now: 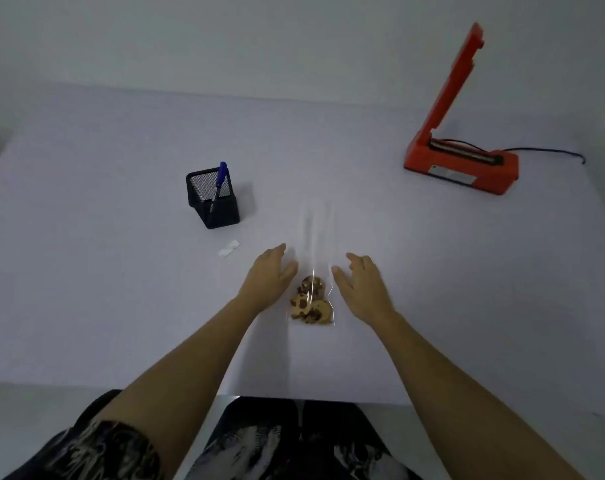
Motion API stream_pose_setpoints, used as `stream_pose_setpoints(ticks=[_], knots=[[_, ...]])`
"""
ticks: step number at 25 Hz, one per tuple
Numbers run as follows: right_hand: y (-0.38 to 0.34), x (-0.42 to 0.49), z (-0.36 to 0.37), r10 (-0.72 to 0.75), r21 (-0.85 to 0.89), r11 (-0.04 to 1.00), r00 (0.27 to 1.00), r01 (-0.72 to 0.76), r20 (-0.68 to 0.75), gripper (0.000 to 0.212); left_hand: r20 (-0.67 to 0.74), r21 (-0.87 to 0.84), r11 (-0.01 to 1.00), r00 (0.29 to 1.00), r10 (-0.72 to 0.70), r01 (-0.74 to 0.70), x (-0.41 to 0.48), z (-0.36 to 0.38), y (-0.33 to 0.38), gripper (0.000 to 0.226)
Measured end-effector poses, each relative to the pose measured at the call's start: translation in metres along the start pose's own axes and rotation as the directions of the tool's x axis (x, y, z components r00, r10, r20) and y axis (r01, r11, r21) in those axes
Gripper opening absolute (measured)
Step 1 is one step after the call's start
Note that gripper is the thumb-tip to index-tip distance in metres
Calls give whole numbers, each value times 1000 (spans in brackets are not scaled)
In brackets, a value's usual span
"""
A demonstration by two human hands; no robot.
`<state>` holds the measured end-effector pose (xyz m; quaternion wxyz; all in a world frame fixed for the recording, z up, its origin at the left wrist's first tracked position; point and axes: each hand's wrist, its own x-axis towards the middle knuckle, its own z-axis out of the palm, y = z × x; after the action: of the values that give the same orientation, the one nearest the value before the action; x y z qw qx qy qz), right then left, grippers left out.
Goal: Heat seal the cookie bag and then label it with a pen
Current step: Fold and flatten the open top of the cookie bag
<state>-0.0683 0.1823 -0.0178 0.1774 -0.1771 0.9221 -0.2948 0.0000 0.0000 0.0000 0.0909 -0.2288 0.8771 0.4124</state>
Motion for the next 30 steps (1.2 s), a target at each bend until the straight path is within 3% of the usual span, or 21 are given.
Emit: stream_pose_setpoints(ticks=[2, 5, 10, 14, 19, 24, 30], knots=[[-3, 9, 2, 85, 215, 972, 995, -93, 46, 50, -42, -172, 979, 992, -117, 109, 8, 4, 0, 53], [-8, 20, 6, 180, 421, 879, 973, -224, 142, 43, 16, -343, 912, 973, -232, 223, 17, 12, -4, 49], [-5, 31, 16, 192, 572, 779, 966, -259, 176, 28, 82, -512, 811, 956, -283, 284, 27, 16, -9, 32], [1, 35, 18, 196, 600, 760, 968, -251, 156, 21, 120, -559, 783, 961, -247, 272, 32, 11, -12, 12], [6, 37, 17, 195, 616, 750, 970, -242, 143, 8, 161, -585, 770, 967, -198, 255, 33, 3, -18, 11], [7, 37, 12, 180, 607, 756, 969, -246, 168, 14, 179, -583, 774, 968, -174, 247, 32, -3, -18, 10], [5, 40, 8, 206, 608, 722, 942, -329, 266, 4, 185, -483, 854, 976, -115, 193, 37, -2, -18, 5]])
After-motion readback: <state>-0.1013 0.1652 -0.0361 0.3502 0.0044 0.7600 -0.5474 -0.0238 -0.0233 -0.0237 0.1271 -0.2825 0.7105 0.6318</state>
